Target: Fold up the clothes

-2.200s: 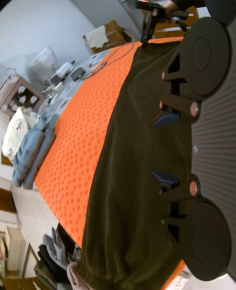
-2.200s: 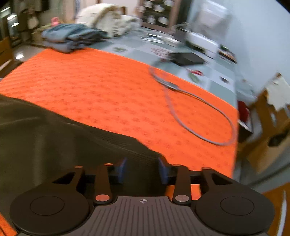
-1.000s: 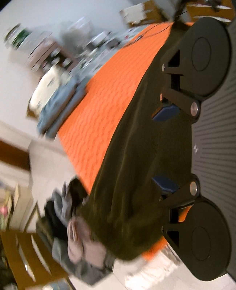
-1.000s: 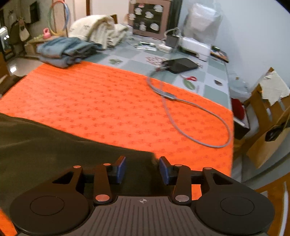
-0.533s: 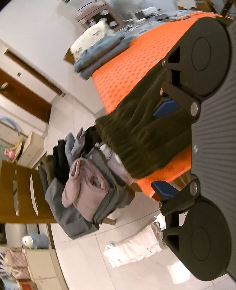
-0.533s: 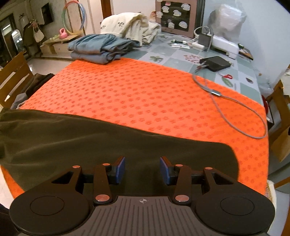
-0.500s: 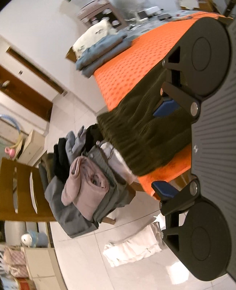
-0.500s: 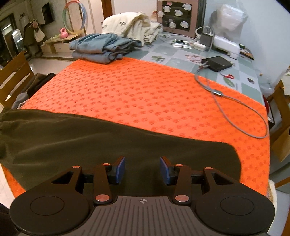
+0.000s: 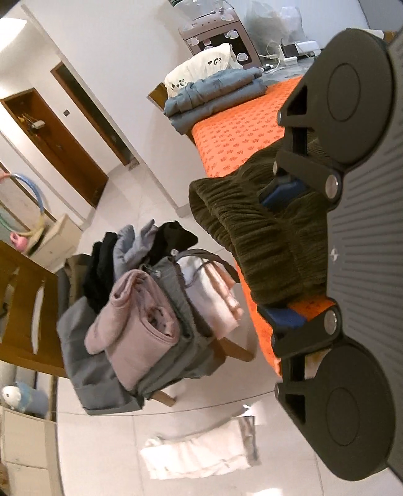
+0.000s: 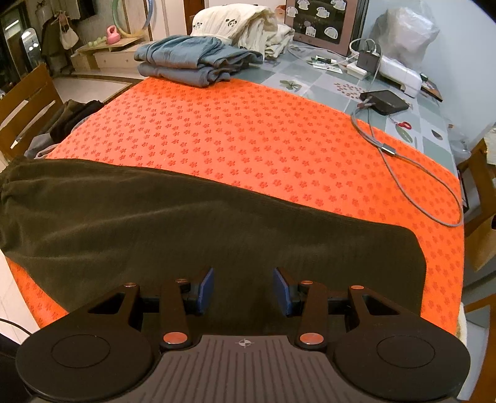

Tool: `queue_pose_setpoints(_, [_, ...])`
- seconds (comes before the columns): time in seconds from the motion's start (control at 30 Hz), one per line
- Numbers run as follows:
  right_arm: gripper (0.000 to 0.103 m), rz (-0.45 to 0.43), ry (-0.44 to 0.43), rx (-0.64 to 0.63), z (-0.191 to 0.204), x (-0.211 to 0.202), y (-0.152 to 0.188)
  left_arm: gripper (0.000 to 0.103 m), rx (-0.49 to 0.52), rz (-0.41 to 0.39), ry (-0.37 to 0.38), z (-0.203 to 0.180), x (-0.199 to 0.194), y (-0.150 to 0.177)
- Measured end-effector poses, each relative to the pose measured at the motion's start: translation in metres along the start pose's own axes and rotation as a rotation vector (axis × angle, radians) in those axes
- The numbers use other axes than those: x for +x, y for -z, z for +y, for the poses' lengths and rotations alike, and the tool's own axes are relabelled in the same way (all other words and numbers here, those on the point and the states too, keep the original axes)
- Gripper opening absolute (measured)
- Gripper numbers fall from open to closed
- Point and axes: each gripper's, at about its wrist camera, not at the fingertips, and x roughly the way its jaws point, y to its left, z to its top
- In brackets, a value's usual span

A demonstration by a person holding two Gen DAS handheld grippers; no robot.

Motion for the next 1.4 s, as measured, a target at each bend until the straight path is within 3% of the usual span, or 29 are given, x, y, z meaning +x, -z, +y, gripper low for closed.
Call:
queue_pose_setpoints(0.07, [0.045, 0.000, 0.002, -0.001, 0.000, -0.001, 0.001, 0.043, 0.003, -0.012, 0.000, -0.002, -0.002, 0.000])
queue_pose_setpoints(0.17, [0.045, -0.001, 0.003, 0.002, 0.000, -0.001, 0.002, 0.034, 0.051, -0.038, -0.006, -0.013, -0.009, 0.000])
queue_pose_setpoints(0.3, [0.045, -0.006, 0.001, 0.015, -0.003, -0.001, 0.004, 0.033, 0.240, -0.114, -0.019, -0.056, -0.031, 0.006])
queue_pose_setpoints(0.43, [0.045, -0.017, -0.005, 0.029, -0.007, -0.002, 0.008, 0.032, 0.447, -0.169, 0.020, -0.106, -0.052, 0.025])
queue_pose_setpoints(0.67, [0.045, -0.057, -0.032, 0.076, -0.017, -0.010, 0.014, 0.031, 0.827, -0.186, 0.153, -0.183, -0.065, 0.092])
queue_pose_setpoints(0.83, [0.045, -0.093, -0.103, 0.136, -0.021, -0.017, 0.012, 0.031, 1.032, -0.105, 0.270, -0.214, -0.053, 0.143])
queue_pose_setpoints(1.03, [0.045, -0.102, -0.290, 0.280, -0.017, -0.006, 0.008, 0.031, 1.210, 0.046, 0.336, -0.231, -0.023, 0.201])
queue_pose_setpoints(1.13, [0.045, -0.093, -0.367, 0.317, -0.005, 0.004, 0.000, 0.038, 1.266, 0.108, 0.351, -0.231, -0.012, 0.217])
queue_pose_setpoints(1.3, [0.045, -0.114, -0.448, 0.286, 0.027, 0.014, -0.029, 0.050, 1.235, 0.196, 0.446, -0.219, -0.013, 0.207])
queue_pose_setpoints(1.4, [0.045, -0.125, -0.501, 0.218, 0.052, 0.021, -0.050, 0.053, 1.196, 0.204, 0.440, -0.211, -0.018, 0.192])
